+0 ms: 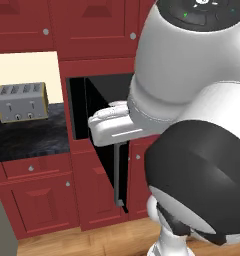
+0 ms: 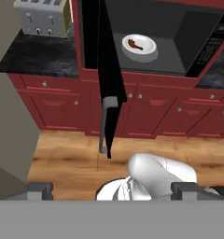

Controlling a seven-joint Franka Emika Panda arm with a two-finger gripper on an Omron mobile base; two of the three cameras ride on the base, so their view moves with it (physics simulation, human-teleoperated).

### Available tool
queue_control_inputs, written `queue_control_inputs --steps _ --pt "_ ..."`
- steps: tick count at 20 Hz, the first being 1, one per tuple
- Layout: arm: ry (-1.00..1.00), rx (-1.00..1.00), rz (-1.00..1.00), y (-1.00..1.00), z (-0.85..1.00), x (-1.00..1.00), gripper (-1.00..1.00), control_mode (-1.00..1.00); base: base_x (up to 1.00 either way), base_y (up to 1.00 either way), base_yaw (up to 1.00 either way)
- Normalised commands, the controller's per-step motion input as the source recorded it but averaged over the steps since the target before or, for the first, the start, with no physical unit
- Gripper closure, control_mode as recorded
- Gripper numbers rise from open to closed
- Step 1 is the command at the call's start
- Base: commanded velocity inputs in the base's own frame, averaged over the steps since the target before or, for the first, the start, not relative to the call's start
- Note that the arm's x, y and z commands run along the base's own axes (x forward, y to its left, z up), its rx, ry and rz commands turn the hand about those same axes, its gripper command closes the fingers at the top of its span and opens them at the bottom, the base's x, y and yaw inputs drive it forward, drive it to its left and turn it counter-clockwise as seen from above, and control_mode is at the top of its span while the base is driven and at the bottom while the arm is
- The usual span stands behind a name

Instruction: Transport the chicken drumstick from the fridge to the microwave and turn on the microwave.

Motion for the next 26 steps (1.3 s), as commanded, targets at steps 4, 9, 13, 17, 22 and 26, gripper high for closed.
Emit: queue_control_inputs --steps 4,9,13,17,22,26 --pt "-0.09 -0.07 0.00 -0.01 -0.56 0.00 -1.00 -1.00 0.00 0.00 0.00" --pt "-0.19 -0.05 0.00 0.00 -0.43 -0.04 -1.00 -1.00 0.00 0.00 0.00" --pt "-0.21 -0.03 0.00 0.00 -0.39 -0.14 -1.00 -1.00 0.00 0.00 0.00" --pt "-0.18 -0.01 0.00 0.00 -0.37 -0.08 -1.00 -1.00 0.00 0.00 0.00" --pt "-0.15 0.00 0.00 0.00 -0.38 0.00 -1.00 -1.00 0.00 0.00 0.00" --pt "-0.13 0.00 -0.06 0.00 -0.07 0.04 -1.00 -1.00 0.00 0.00 0.00"
